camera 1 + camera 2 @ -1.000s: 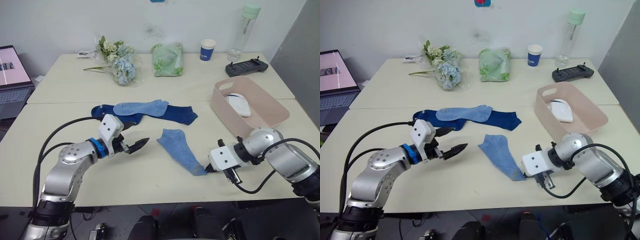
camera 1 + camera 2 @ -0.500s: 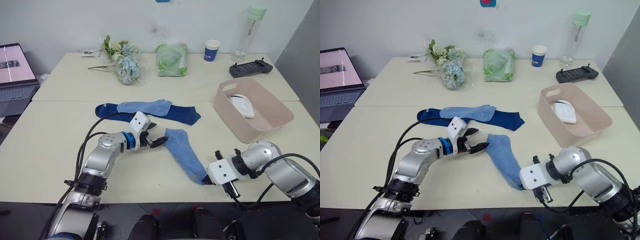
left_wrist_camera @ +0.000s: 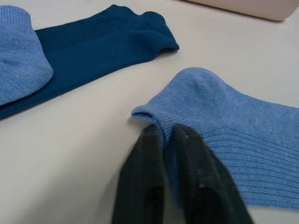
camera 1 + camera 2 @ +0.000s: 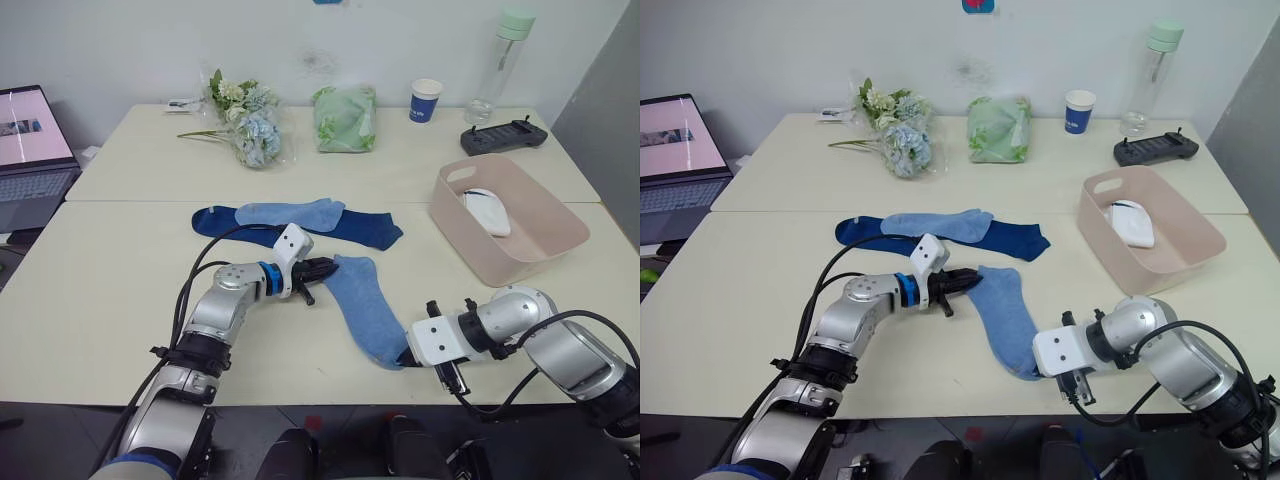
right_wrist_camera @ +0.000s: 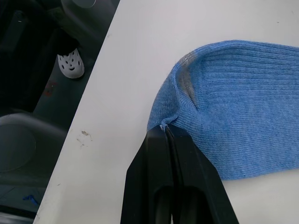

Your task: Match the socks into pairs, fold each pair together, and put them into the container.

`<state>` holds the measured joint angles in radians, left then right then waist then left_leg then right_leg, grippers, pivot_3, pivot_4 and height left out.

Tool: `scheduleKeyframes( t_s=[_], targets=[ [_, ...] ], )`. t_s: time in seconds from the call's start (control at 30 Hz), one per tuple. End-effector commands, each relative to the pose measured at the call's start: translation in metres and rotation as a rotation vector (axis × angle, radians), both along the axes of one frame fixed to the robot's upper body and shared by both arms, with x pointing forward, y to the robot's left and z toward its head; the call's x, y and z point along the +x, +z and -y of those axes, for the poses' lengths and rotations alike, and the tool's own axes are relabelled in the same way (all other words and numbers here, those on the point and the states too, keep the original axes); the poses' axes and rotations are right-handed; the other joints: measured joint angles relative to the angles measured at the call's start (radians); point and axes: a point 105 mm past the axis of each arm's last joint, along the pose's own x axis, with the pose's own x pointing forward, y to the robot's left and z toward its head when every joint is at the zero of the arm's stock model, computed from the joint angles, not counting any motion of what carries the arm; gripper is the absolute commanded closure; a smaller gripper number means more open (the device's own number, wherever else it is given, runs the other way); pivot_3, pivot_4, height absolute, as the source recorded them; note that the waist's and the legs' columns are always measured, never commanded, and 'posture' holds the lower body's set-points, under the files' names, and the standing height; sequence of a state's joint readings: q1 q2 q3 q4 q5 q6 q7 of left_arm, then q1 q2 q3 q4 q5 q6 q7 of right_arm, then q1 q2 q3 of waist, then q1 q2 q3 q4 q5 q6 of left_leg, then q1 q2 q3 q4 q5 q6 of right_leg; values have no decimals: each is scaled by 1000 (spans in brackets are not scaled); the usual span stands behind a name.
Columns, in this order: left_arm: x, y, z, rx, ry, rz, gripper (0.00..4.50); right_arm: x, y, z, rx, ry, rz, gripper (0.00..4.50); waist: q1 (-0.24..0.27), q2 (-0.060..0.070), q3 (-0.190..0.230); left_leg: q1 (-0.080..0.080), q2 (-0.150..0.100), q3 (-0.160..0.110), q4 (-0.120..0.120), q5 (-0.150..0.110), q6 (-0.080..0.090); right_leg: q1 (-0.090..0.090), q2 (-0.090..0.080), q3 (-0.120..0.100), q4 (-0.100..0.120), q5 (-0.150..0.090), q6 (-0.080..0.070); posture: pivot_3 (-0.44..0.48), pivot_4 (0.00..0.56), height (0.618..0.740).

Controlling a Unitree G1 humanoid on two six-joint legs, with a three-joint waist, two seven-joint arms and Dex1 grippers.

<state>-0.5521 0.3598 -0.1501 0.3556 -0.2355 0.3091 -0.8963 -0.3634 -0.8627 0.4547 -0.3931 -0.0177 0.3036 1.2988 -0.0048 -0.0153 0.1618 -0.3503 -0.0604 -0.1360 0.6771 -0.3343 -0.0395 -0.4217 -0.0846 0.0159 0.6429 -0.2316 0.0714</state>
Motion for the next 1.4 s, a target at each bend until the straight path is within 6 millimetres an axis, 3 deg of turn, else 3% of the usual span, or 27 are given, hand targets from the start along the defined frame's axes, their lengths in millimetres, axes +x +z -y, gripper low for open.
scheduleKeyframes(
  t_s=[0.03, 0.23, 0.43, 0.6, 0.87, 0.93, 1.07, 1.27, 1.3, 1.4],
  targets=[
    [-4, 13, -4, -24, -1, 40, 4483, 2, 11, 0, 15, 5, 39, 4500, 0, 0, 0, 0, 0, 0, 0, 0, 0, 0, 0, 0, 0, 0, 0, 0, 150, 740],
    [-8, 18, -27, -23, 131, 47, 4483, 19, 14, 13, -36, 0, 111, 4500, 0, 0, 0, 0, 0, -1, 0, 0, 0, 0, 0, 0, 0, 0, 0, 0, 150, 740],
    [-44, 33, -63, -117, 332, 21, 4483, 74, 32, 26, -49, 9, 352, 4500, -19, 0, 0, 1, 2, 0, -1, 0, 0, 0, 0, 1, 0, 0, 0, 0, 150, 740],
    [-72, 42, -53, -249, 477, -16, 4483, 103, 42, 20, 23, 61, 479, 4500, -18, -1, 1, 1, 4, 0, 0, 0, 0, 1, -2, 2, 0, 0, 0, 0, 150, 740],
    [-102, 21, -48, -235, 598, -94, 4483, 100, 30, 28, 62, 61, 339, 4500, -11, -1, 1, 2, 3, 1, -1, 0, 0, 1, -2, 3, 0, 0, 0, 0, 150, 740],
    [-104, 19, -49, -238, 605, -105, 4297, 100, 32, 32, 71, 37, 326, 4062, -11, -1, 1, 2, 2, 1, -1, 0, 0, 1, -2, 2, 0, 0, 0, 0, 150, 740],
    [-108, 16, -51, -218, 596, -118, 3253, 99, 35, 41, 103, -44, 278, 2828, -11, -1, 1, 2, 2, 1, -1, 0, 0, 1, -1, 2, 0, 0, 0, 0, 150, 740],
    [-128, 23, -79, -85, 456, -129, 1341, 92, 63, 70, 397, -548, 68, 691, 2, 0, 1, 0, 3, 0, -1, 0, 0, 0, -2, 2, 0, 0, -1, 0, 150, 740],
    [-132, 25, -84, -66, 408, -141, 1030, 88, 67, 68, 469, -640, -10, 648, 3, 0, 1, 1, 3, 1, -1, 0, 0, 0, -2, 3, 0, 0, -1, 0, 150, 740],
    [-137, 29, -93, -41, 333, -171, 1030, 79, 74, 56, 575, -784, -144, 648, -2, 3, 1, 2, 3, 1, -2, -1, 1, 1, -1, 3, 0, -1, -2, 0, 150, 740]
  ],
)
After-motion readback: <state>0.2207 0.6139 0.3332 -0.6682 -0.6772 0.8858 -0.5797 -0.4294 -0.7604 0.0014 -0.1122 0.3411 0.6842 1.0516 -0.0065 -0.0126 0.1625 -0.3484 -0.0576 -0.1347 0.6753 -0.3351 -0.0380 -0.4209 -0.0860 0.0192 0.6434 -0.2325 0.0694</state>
